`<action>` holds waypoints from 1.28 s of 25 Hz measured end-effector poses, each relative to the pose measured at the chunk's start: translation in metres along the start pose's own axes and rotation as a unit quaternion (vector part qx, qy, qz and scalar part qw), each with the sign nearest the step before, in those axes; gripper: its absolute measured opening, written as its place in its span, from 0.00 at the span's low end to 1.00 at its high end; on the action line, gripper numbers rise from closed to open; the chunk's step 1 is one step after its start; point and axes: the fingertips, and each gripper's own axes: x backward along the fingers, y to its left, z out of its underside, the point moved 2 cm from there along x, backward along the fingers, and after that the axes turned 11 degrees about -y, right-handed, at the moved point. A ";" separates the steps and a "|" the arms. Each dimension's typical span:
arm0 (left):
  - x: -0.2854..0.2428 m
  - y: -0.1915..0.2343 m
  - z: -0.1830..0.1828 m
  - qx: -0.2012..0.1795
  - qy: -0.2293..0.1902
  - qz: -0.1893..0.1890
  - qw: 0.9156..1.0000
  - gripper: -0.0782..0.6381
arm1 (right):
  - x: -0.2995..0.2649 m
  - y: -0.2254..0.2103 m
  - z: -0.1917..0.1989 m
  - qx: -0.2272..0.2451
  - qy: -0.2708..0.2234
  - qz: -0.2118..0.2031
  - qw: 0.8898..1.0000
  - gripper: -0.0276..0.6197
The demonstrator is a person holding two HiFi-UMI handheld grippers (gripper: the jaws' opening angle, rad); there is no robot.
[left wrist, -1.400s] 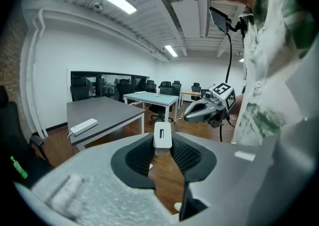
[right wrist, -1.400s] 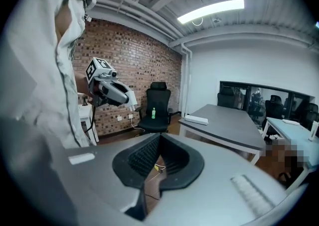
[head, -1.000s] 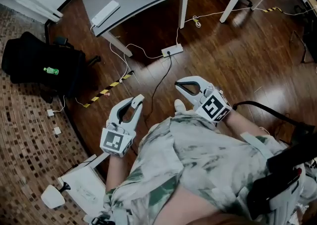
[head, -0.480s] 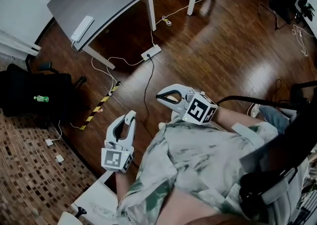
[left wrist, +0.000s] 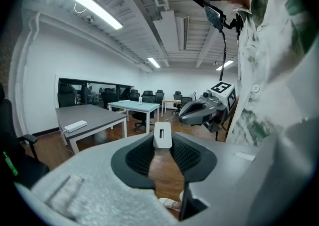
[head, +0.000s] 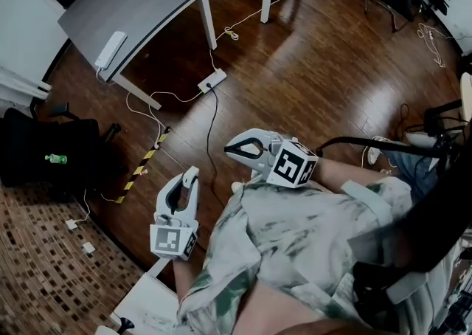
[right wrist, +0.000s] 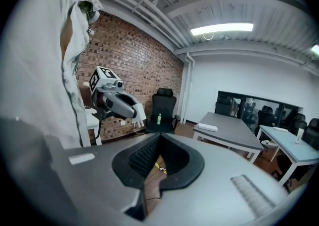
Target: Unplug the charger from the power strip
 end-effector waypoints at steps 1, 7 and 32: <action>0.001 -0.001 0.001 0.000 0.000 0.002 1.000 0.26 | 0.001 0.002 -0.001 0.001 -0.001 0.002 1.000 0.05; 0.004 0.001 0.000 0.002 -0.001 0.007 1.000 0.26 | -0.003 0.003 -0.007 0.006 -0.006 0.005 1.000 0.05; -0.007 0.022 0.009 0.011 0.006 0.000 1.000 0.26 | -0.028 -0.011 0.017 0.000 0.022 -0.021 1.000 0.05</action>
